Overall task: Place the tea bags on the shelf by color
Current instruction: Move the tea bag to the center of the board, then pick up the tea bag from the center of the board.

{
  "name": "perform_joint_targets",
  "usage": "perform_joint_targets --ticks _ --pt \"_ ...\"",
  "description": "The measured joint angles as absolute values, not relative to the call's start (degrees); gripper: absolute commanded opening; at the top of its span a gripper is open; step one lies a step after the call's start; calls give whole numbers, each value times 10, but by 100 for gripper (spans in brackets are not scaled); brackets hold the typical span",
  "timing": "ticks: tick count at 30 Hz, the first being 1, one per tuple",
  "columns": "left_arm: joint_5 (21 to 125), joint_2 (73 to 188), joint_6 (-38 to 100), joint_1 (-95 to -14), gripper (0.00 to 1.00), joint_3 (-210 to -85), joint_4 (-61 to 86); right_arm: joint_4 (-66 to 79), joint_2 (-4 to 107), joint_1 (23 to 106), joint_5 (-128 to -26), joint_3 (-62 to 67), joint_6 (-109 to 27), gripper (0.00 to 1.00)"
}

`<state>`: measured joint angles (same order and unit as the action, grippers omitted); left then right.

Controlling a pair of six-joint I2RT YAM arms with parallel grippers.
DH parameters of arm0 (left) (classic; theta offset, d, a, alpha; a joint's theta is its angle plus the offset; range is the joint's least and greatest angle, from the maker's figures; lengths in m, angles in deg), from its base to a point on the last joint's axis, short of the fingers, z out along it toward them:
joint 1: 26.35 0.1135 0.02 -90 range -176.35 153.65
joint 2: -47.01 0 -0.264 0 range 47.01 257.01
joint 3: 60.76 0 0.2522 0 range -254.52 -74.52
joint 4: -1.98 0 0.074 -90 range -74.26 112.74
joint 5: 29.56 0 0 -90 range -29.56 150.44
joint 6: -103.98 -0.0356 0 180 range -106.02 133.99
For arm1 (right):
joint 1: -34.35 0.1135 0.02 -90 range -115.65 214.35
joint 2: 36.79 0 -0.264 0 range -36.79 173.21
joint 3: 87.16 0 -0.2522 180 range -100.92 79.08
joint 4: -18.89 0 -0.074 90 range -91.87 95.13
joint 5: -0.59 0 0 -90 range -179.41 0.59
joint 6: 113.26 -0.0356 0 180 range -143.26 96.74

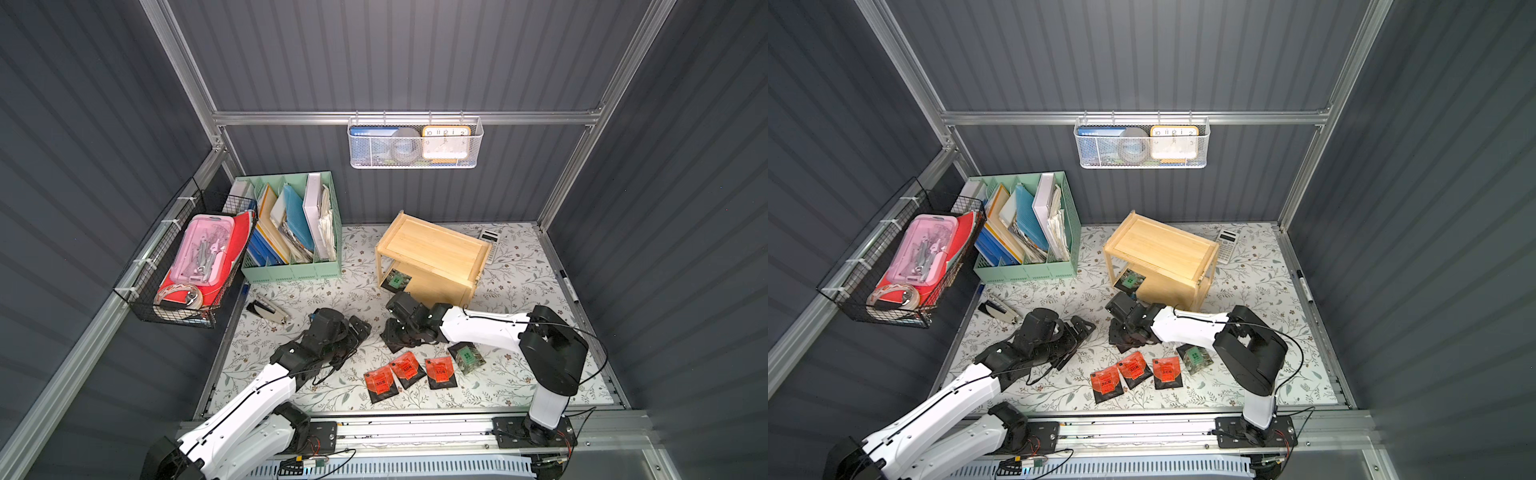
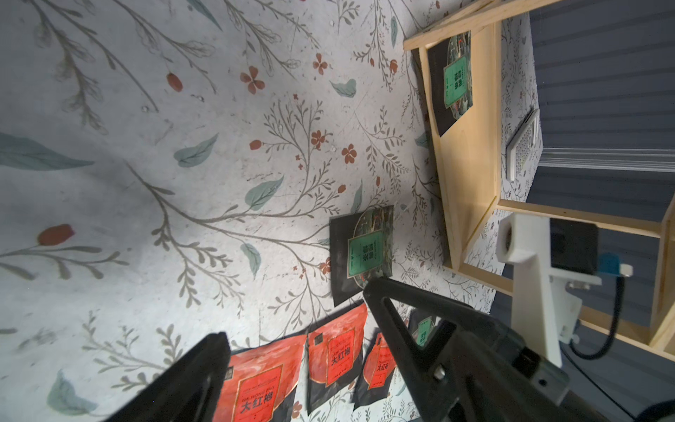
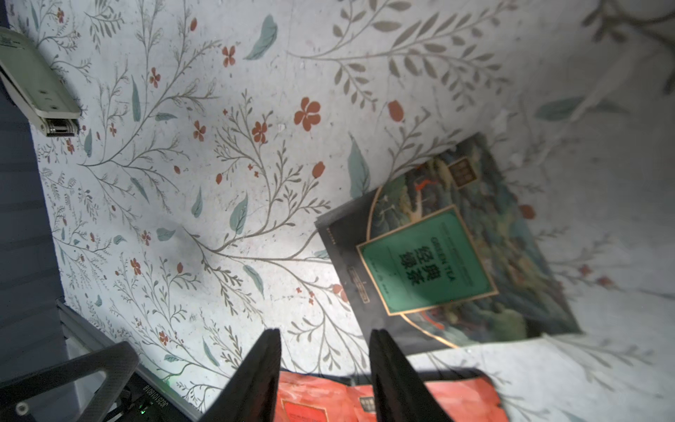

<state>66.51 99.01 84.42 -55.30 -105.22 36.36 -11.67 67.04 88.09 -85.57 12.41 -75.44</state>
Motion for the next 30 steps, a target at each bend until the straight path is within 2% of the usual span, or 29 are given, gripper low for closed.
perform_joint_targets --ticks 30 --pt "707 1135 845 -553 99 -1049 220 -140 698 839 -855 142 -773 40"
